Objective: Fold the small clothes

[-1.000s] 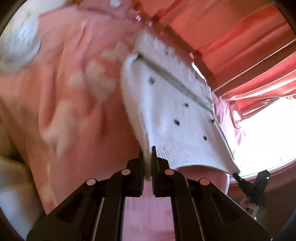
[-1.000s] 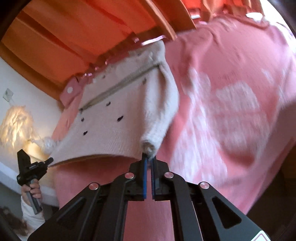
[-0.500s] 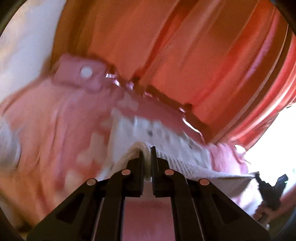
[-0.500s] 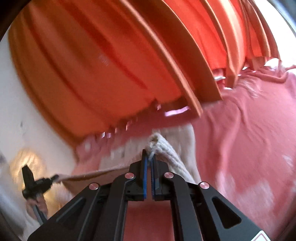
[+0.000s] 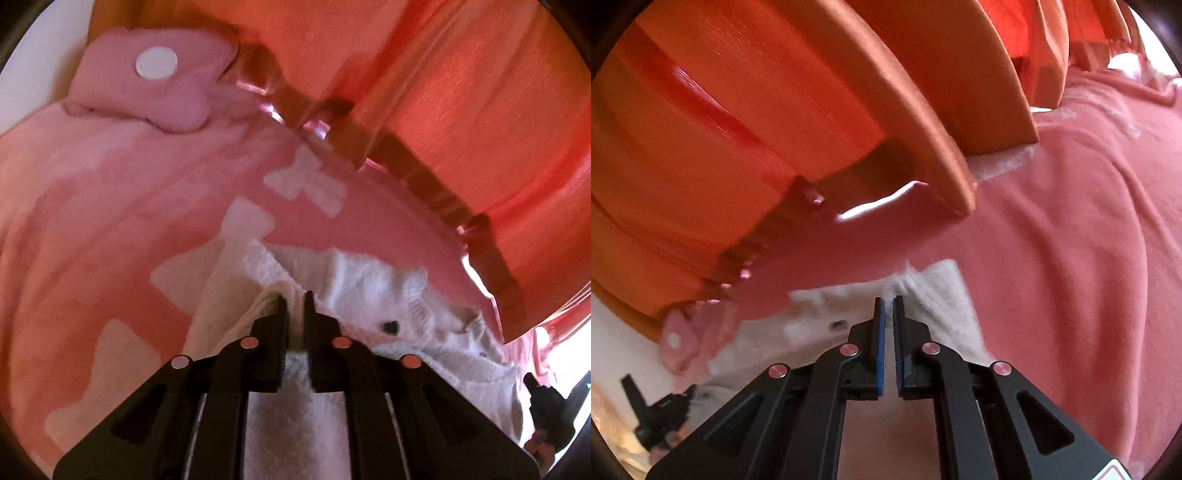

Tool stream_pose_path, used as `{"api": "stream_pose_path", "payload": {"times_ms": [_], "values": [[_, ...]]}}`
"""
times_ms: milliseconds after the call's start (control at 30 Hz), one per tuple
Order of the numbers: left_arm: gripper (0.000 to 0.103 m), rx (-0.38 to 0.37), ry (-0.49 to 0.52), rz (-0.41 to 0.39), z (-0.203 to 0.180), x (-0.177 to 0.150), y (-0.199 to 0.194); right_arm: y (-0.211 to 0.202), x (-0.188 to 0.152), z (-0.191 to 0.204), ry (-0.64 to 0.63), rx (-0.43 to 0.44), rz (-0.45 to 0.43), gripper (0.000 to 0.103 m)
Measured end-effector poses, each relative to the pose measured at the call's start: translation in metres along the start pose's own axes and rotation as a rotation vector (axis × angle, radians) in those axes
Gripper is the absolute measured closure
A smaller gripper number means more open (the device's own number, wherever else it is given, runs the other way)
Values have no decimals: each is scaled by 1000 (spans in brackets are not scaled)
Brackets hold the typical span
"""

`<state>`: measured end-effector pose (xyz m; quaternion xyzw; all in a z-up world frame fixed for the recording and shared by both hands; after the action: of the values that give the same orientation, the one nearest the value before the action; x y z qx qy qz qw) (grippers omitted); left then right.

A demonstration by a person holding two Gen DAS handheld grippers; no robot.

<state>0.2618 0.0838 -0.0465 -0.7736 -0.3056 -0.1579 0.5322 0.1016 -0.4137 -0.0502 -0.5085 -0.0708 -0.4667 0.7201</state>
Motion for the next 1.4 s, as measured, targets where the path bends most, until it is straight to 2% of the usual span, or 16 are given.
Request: {"api": "stream_pose_path", "payload": {"times_ms": [33, 67, 100, 167, 367, 433, 467, 500, 567, 700, 767, 867, 967, 1133, 1267, 1400], "values": [[89, -5, 9, -8, -1, 1, -1, -8, 3, -2, 1, -7, -26, 87], [77, -24, 7, -12, -3, 3, -5, -16, 7, -4, 10, -2, -52, 78], [52, -44, -2, -21, -4, 4, -12, -25, 10, -7, 25, 4, -86, 57], [22, -65, -18, -66, -4, 7, -27, -39, 14, -10, 46, 14, -134, 43], [17, -60, 115, 37, -16, -12, -14, 10, -16, 3, -88, -15, 149, 43], [21, -38, 129, 61, -16, -16, -4, 26, -24, 7, -159, -92, 176, 45], [38, -22, 138, 72, -16, -17, 1, 28, -24, 9, -180, -116, 172, 61], [63, -7, 151, 84, -15, -17, 4, 28, -23, 10, -191, -141, 167, 90], [91, 21, 189, 85, -14, -14, 8, 17, -15, 14, -164, -98, 125, 94], [94, -36, 139, -11, -17, 7, -17, -37, 19, 44, -148, 128, -112, 95], [94, -46, 151, -82, -24, 19, -32, -45, 27, 48, -136, 164, -163, 95], [94, 0, 152, -105, -19, 25, -26, -4, 23, 26, -116, 18, -69, 95], [94, 53, 101, -30, 4, 19, 9, 39, 6, -6, -36, -79, 60, 96], [94, 56, 127, -68, -2, 25, 1, 6, 28, 19, -87, 33, -69, 96], [94, 91, 122, -6, 11, 13, 25, 54, 9, -20, 6, -64, 87, 96], [94, 76, 112, -34, 11, 20, 16, 24, 26, 6, -39, 28, -27, 96]]}}
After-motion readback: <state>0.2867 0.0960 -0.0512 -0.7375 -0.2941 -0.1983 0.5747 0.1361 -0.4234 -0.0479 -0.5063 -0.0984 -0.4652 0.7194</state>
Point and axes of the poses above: each gripper's, at about its wrist camera, not at the fingertips, and y roughly the way its jaws point, z to its left, x to its top, the point moved 5 cm from there along y, roughly the way its jaws point, and after that the axes turned 2 degrees about x, right-handed, at the moved point
